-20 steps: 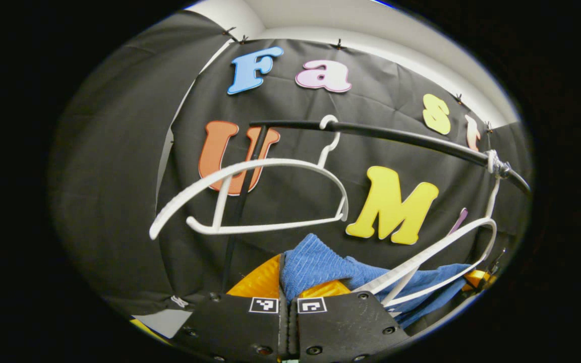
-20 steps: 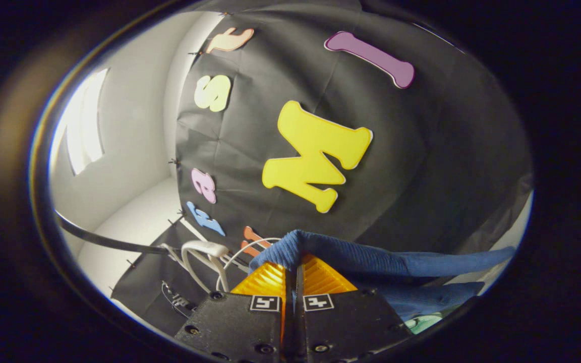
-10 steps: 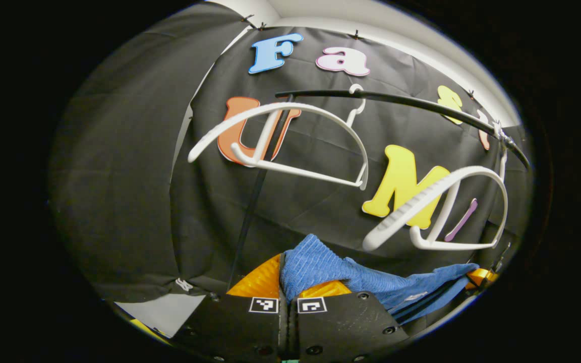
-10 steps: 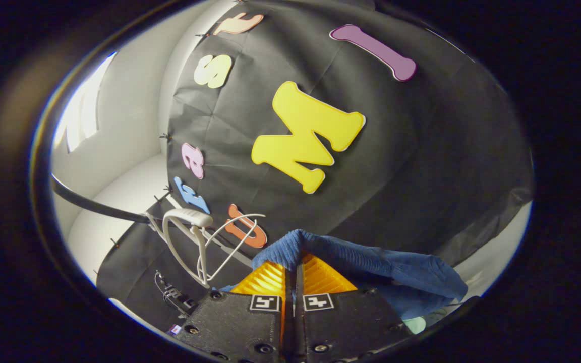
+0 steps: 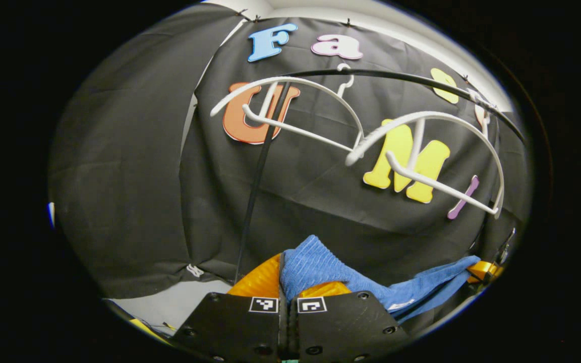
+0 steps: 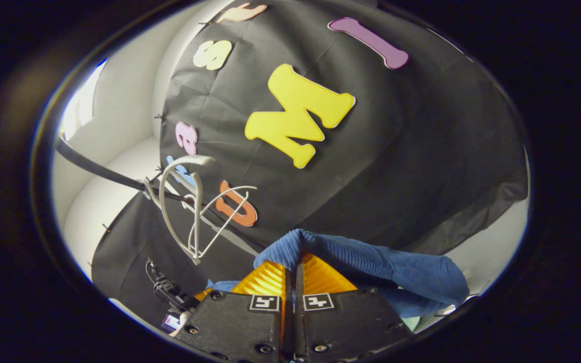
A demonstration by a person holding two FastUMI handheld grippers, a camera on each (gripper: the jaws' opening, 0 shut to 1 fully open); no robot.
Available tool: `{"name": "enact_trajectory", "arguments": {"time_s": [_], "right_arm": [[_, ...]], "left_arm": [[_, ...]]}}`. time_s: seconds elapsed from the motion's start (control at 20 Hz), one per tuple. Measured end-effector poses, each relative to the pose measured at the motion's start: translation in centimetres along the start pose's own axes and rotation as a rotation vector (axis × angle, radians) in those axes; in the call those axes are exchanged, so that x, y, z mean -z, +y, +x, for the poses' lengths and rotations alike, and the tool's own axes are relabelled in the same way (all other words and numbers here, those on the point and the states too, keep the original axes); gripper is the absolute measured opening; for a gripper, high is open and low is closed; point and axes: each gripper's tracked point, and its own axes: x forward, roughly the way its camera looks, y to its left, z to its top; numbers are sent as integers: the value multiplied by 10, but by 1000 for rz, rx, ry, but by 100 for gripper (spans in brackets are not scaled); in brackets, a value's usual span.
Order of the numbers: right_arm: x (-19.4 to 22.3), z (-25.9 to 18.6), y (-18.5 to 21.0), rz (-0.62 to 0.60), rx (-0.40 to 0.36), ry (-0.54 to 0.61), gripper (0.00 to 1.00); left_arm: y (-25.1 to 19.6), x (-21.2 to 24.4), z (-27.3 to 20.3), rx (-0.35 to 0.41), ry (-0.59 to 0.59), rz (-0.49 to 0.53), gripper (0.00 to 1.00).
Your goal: Grasp the clothes on the hanger with both hands and then place them into the laundry hamper below.
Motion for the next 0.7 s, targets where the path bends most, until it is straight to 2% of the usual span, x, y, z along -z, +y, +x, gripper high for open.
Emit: {"name": "enact_trajectory", "arguments": {"time_s": [0.05,0.1,0.25,0.7], "right_arm": [[3,-1,7,-29,-2,13,4],[6,-1,16,-64,-5,29,4],[20,9,49,-168,-36,62,4],[72,40,181,-396,-106,99,4]], "left_arm": [[-7,1,-10,-1,4,17,0],[-11,2,-21,-4,7,39,5],[-35,-3,-47,22,9,85,0],[-99,-29,-104,199,21,194,0]]}}
